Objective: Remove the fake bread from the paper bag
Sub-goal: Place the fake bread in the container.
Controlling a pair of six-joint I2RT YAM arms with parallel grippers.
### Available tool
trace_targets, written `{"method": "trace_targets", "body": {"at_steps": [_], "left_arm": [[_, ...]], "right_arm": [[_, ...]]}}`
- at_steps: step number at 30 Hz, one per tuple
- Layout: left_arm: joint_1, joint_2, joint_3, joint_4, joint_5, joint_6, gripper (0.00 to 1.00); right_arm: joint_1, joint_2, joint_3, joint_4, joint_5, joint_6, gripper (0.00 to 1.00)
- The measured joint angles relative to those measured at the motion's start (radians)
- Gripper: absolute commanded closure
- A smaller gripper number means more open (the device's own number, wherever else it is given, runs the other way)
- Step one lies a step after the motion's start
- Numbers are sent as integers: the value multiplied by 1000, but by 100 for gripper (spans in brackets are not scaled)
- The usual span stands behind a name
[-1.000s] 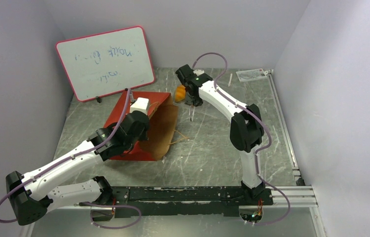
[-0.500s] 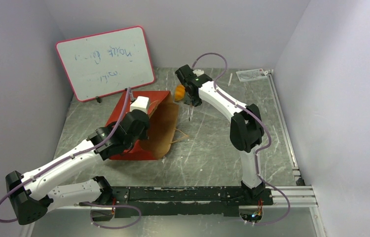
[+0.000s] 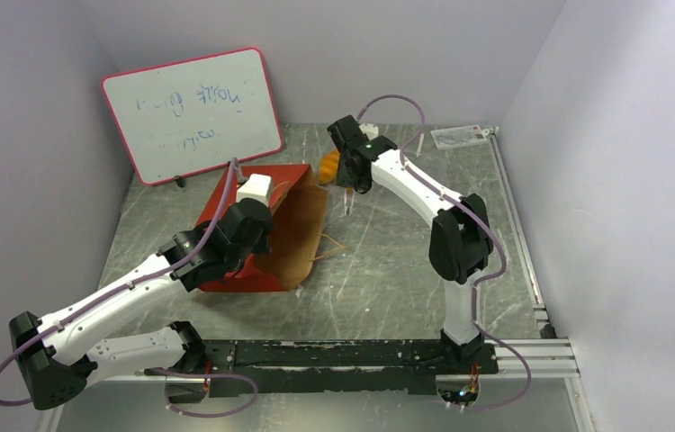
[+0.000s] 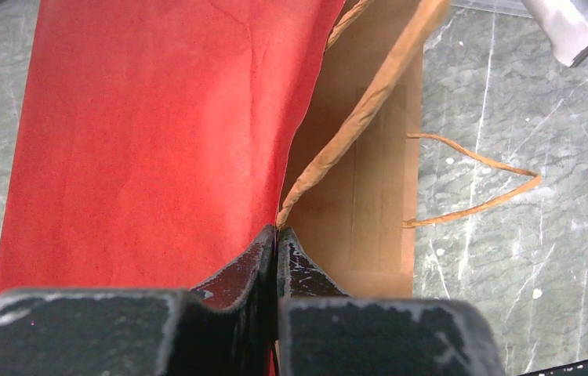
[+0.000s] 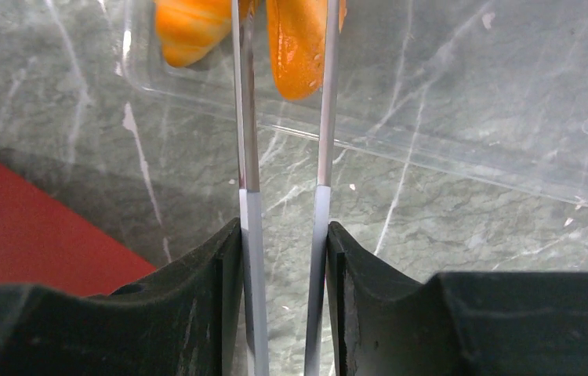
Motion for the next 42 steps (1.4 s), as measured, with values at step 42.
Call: {"method": "trace_targets", "body": {"at_steps": [42], "left_arm": [[0, -15, 95, -98, -51, -7, 93]], "right_arm": [[3, -333, -232, 122, -87, 53, 61]]}}
